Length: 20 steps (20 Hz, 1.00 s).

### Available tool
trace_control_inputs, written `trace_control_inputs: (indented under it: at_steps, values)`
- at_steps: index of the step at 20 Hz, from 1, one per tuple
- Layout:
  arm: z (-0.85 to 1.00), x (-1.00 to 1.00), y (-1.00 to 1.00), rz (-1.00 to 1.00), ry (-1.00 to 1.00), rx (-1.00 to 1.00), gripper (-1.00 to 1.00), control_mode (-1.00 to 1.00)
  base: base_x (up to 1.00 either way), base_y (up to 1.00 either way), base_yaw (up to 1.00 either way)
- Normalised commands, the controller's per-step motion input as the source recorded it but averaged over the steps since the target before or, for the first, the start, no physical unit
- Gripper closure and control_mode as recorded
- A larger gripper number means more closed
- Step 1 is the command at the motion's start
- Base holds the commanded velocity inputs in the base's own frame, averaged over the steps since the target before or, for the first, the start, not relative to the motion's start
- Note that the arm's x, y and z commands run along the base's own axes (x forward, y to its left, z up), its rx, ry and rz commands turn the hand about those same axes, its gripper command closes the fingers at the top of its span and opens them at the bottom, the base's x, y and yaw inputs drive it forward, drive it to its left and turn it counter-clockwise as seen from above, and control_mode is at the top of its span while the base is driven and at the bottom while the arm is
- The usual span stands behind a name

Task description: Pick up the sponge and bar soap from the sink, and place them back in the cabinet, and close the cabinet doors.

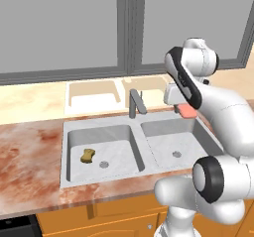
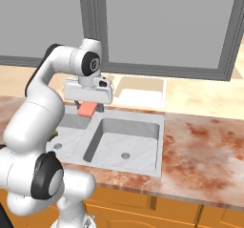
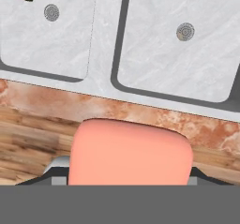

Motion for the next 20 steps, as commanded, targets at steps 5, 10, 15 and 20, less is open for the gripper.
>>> trace_control_inputs:
  at_steps: [5,10,15,20]
  values:
    - [0.13,0.00,0.00,-0.01,0.00,0.01,1.00,-1.00,0.00,0.00,0.00]
    - [0.07,0.00,0.00,0.00,0.00,0.00,1.00,-1.00,0.00,0.00,0.00]
    - [0.05,0.00,0.00,0.00,0.00,0.00,1.00,-1.00,0.00,0.00,0.00]
    - [0.07,-0.07,0.00,0.00,0.00,0.00,1.00,-1.00,0.00,0.00,0.00]
